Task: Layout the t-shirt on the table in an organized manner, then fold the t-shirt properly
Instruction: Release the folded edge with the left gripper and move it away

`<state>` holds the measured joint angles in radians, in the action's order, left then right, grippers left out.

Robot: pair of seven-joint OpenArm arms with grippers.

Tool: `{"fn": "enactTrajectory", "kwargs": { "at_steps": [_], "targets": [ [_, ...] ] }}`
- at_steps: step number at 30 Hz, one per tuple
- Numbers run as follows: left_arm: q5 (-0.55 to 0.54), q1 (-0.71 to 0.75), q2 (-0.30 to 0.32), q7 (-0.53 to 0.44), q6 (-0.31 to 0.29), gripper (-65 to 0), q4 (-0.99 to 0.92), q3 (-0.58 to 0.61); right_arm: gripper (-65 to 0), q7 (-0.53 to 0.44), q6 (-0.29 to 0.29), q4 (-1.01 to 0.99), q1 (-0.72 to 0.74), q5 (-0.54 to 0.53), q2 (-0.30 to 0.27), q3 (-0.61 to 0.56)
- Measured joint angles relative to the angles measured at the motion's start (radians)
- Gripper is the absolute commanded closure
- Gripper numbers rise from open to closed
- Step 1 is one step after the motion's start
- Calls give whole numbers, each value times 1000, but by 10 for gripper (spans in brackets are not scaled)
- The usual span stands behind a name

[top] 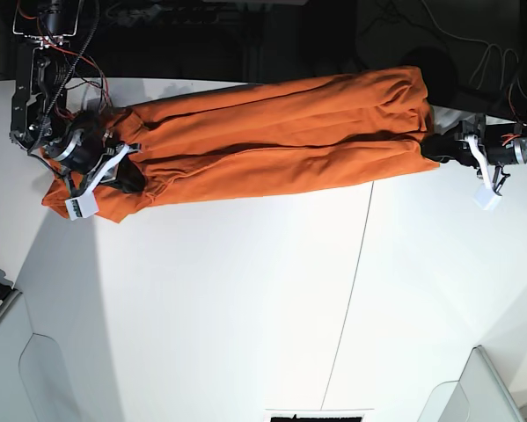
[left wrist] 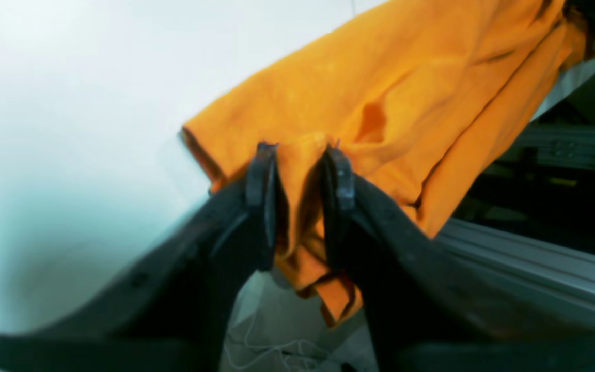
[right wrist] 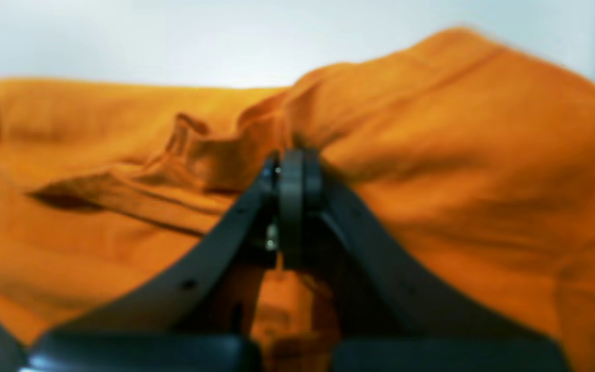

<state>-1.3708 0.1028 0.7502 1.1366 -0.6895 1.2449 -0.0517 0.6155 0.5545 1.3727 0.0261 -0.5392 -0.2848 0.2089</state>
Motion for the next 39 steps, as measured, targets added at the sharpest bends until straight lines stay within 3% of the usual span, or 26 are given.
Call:
{"fn": "enactTrajectory", "kwargs": {
  "at_steps": [3, 6, 10, 13, 16, 23, 27, 30, 34, 39],
  "targets": [
    [41, 8, -16, -17, -4, -154, 0, 0, 0, -46, 0, -48, 14, 9, -10, 8],
    [91, 5, -55, -49, -8, -86, 2, 0, 0, -55, 2, -62, 25, 29, -12, 8],
    [153, -2, -118, -139, -19, -82, 4, 25, 0, -50, 3, -65, 48, 48, -12, 8],
    [263, -33, -175, -168, -35, -82, 12, 47, 0, -50, -1, -66, 65, 93, -12, 8],
    [354, -69, -211, -245, -42, -82, 12, 109, 0, -48, -53, -67, 79, 119, -14, 8],
    [533, -238, -263, -372, -64, -82, -78, 271, 0, -54, -102, -67, 85, 155, -37, 10],
    [541, -344, -283, -366, -71, -85, -171, 304, 0, -56, -127, -66, 85, 172, -37, 15],
    [539, -391, -285, -336, -47, -149, -184, 308, 0, -55, -128, -66, 85, 171, -37, 15],
    [428, -438, -258, -249, -16, -293, -183, 310, 0, -55, -129, -66, 85, 167, -36, 16],
    [281, -436, -193, -102, -3, -299, -157, 311, 0, -55, -129, -66, 82, 167, -37, 16]
  ]
}}
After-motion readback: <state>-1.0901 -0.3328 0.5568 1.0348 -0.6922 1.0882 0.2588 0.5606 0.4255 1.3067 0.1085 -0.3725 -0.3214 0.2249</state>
